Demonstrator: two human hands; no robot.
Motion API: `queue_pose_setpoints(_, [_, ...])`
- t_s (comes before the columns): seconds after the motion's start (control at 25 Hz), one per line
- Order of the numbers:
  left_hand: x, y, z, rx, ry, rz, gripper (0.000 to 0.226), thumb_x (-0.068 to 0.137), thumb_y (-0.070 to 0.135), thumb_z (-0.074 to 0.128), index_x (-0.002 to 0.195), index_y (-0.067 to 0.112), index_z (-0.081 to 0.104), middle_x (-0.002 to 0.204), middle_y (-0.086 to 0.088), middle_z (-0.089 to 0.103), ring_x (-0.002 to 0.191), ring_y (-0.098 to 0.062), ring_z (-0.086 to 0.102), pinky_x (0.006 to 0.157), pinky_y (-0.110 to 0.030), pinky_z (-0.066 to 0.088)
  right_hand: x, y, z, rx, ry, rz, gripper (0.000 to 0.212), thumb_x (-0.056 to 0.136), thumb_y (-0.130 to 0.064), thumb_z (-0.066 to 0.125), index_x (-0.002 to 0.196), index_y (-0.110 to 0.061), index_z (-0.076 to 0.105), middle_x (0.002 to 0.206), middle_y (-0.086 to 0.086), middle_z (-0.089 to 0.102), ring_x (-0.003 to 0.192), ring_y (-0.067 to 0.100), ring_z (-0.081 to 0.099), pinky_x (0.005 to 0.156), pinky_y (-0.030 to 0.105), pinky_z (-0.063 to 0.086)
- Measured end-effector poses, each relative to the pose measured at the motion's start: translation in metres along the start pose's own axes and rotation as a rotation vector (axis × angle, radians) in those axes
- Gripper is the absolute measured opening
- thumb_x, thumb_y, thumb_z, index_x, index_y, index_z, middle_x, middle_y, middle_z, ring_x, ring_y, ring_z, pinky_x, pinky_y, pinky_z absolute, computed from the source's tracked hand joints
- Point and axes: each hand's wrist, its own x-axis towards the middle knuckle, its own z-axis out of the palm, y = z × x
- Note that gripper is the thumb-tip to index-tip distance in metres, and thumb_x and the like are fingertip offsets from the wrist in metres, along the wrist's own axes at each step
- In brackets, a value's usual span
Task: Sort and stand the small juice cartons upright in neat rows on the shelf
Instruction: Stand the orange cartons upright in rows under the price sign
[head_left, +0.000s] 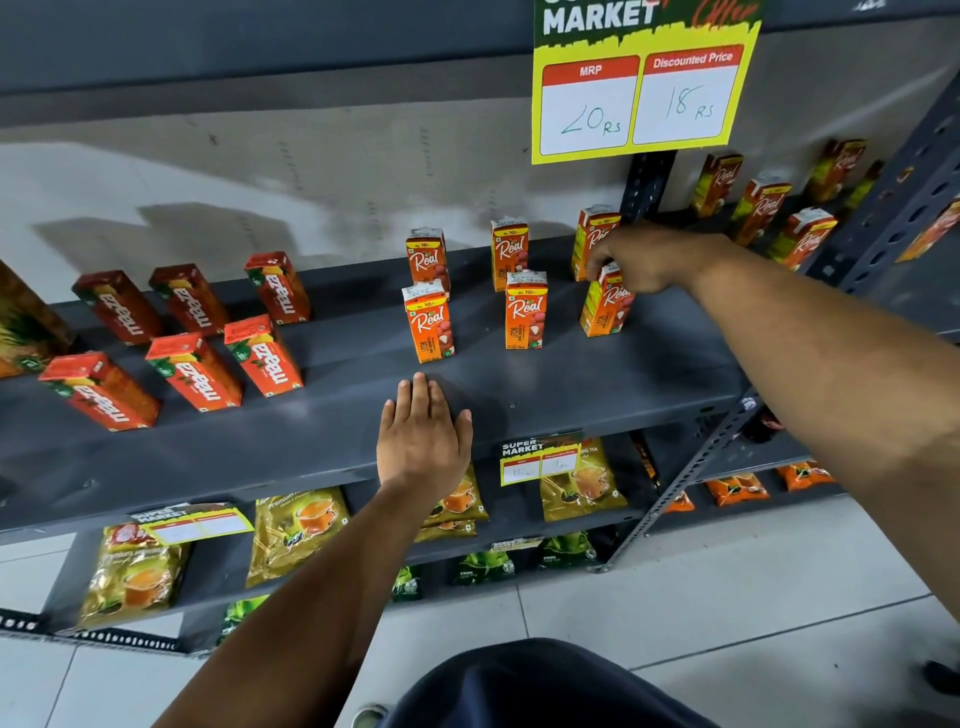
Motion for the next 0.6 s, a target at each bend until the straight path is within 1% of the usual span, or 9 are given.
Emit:
queue_pose_setpoints(0.12, [0.0,-0.0003,0.0004,-0.002,0.016,0.002,0.069,0.098,0.05,0.01,0.15,0.006,0.014,0.161,-0.011,0.01,0.148,-0.026,0.006,0.12,-0.04,0.009,0.0005,0.0005,0.0018,0.001,-0.019,0.002,0.046,0.086,0.008,0.06,0.125,-0.017,0.062,0.143,0.01,0.049,0.127,0.029,0.048,0.086,0.027,0.04])
queue_pose_setpoints(0.28, [0.0003,-0.0007,0.0014,-0.006,0.018,0.0,0.069,0.097,0.05,0.011,0.15,0.006,0.015,0.161,-0.011,0.011,0.148,-0.026,0.007,0.12,-0.04,0.009,0.0009,0.0013,0.0025,-0.001,-0.017,-0.002,0.048,0.085,0.009,0.061,0.124,-0.018,0.062,0.143,0.01,0.049,0.128,0.029,0.048,0.093,0.031,0.043])
queue_pose_setpoints(0.48, [0.0004,-0.0009,0.0013,-0.007,0.009,-0.001,0.069,0.097,0.05,0.009,0.151,0.007,0.013,0.161,-0.01,0.009,0.148,-0.026,0.005,0.12,-0.04,0.009,0.0008,0.0012,0.0028,-0.015,-0.028,0.009,0.048,0.085,0.008,0.063,0.123,-0.021,0.062,0.142,0.01,0.049,0.126,0.03,0.048,0.086,0.029,0.041])
queue_pose_setpoints(0.6, [0.0001,-0.0009,0.0015,-0.004,0.006,-0.001,0.069,0.097,0.05,0.008,0.151,0.007,0.012,0.161,-0.01,0.008,0.148,-0.026,0.005,0.121,-0.04,0.008,-0.0012,-0.0015,0.0038,-0.003,-0.031,0.021,0.047,0.085,0.007,0.064,0.123,-0.02,0.062,0.143,0.01,0.048,0.129,0.03,0.046,0.09,0.031,0.042])
